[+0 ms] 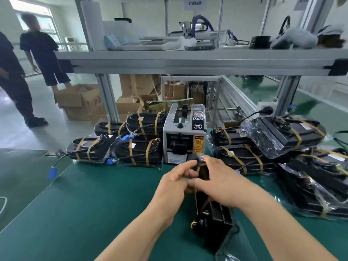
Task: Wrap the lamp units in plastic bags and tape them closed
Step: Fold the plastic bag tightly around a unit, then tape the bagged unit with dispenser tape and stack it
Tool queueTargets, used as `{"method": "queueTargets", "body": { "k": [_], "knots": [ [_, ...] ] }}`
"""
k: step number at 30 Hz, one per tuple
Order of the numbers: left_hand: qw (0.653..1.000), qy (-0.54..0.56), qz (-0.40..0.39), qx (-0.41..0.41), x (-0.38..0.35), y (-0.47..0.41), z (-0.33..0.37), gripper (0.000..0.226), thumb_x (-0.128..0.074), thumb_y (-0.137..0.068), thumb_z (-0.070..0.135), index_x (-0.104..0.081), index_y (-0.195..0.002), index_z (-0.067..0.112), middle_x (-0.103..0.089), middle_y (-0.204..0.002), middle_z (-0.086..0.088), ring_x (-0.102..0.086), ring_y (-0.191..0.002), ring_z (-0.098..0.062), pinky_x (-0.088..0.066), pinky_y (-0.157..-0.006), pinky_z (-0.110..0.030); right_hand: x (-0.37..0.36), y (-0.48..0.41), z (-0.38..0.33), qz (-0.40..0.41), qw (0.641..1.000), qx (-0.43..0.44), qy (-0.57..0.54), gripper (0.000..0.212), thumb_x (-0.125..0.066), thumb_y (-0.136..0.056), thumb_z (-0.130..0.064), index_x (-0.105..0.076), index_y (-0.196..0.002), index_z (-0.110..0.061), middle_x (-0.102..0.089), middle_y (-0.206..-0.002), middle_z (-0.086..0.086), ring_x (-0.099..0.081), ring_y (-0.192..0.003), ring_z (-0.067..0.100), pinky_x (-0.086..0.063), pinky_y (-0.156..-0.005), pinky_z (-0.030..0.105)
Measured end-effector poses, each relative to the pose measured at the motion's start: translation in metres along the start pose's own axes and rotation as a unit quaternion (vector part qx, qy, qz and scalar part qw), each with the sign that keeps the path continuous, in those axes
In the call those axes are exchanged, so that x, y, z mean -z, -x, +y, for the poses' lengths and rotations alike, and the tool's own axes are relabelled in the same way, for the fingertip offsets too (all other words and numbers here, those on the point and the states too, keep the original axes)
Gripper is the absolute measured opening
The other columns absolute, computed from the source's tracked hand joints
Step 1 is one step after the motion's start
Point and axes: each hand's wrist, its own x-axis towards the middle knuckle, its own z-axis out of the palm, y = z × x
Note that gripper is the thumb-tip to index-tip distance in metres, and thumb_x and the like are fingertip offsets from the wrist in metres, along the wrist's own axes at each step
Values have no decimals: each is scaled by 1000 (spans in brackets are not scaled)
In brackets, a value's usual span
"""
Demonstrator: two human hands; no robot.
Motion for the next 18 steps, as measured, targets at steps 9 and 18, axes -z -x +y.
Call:
{"method": "queueTargets", "body": {
  "k": [9,18],
  "knots": [
    [994,-92,-37,53,41,18,-16,59,-61,-88,60,-54,-135,24,-67,-124,7,-63,-112,-9,-49,-95,-28,31,20,22,-180,934,86,-297,64,-65,-90,-29,-39,-143,-52,-65,-132,-6,-69,-109,15,-56,-97,38],
    [985,137,83,-61,110,17,44,41,-64,-82,48,-80,-92,12,-76,-101,-13,-73,-90,-23,-59,-74,-32,45,-28,-55,-136,862,164,-459,48,-57,-96,-39,-49,-141,-23,-70,-124,7,-70,-107,27,-62,-80,36]
  ]
}}
